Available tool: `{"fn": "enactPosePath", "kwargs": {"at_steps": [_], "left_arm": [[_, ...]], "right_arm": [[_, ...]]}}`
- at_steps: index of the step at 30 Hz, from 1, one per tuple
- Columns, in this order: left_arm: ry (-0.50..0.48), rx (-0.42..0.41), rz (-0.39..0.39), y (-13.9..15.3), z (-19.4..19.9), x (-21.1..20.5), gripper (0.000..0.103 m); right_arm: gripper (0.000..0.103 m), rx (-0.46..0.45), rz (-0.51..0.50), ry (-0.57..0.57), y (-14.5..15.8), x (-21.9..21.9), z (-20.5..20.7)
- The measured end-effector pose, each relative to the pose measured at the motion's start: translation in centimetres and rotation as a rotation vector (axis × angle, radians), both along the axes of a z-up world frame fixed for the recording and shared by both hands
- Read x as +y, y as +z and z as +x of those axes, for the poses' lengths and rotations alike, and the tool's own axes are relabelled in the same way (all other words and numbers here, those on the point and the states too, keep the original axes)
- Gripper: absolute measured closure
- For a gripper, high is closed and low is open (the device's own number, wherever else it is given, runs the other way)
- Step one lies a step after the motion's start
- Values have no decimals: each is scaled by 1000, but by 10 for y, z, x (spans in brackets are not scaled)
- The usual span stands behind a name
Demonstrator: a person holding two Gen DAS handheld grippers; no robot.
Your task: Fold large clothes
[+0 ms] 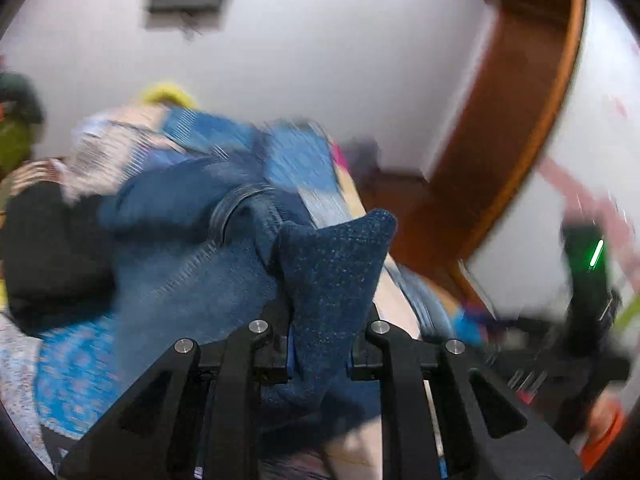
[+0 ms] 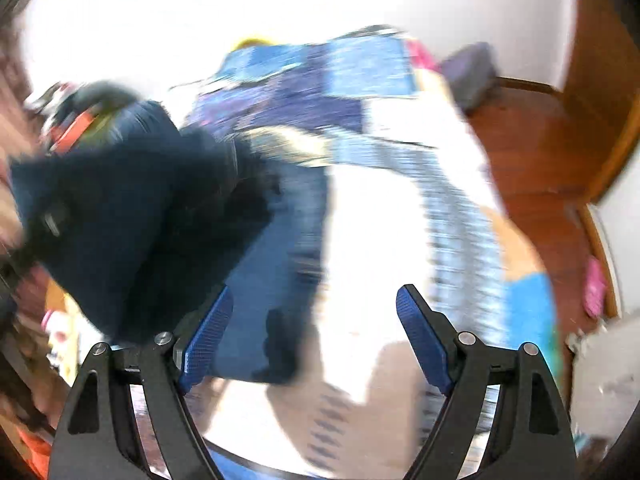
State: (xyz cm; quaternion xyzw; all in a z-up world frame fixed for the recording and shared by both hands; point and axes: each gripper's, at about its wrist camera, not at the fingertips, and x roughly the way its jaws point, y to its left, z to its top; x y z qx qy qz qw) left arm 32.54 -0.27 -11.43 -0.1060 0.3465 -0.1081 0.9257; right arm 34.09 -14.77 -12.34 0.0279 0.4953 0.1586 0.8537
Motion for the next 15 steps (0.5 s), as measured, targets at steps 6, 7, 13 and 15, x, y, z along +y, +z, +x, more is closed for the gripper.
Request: {"fn": "enactPosePath", "kwargs": {"at_steps": [6,7,13,15], "left_arm": [[-169,112,169,-55,-11,-54,83],[-179,106,186,-55,-14,-56,80],[-256,153,158,-35,-29,-44,66],[-253,140,177,-24,-36,-40,62]], "right_arm": [[22,6,8,-54,1,-33,-10],[22,5,0,-44,0,-30,-11],[22,-46,-13,36,14,-9,-35],[22,-76,-6,59,22,-3,-43]]}}
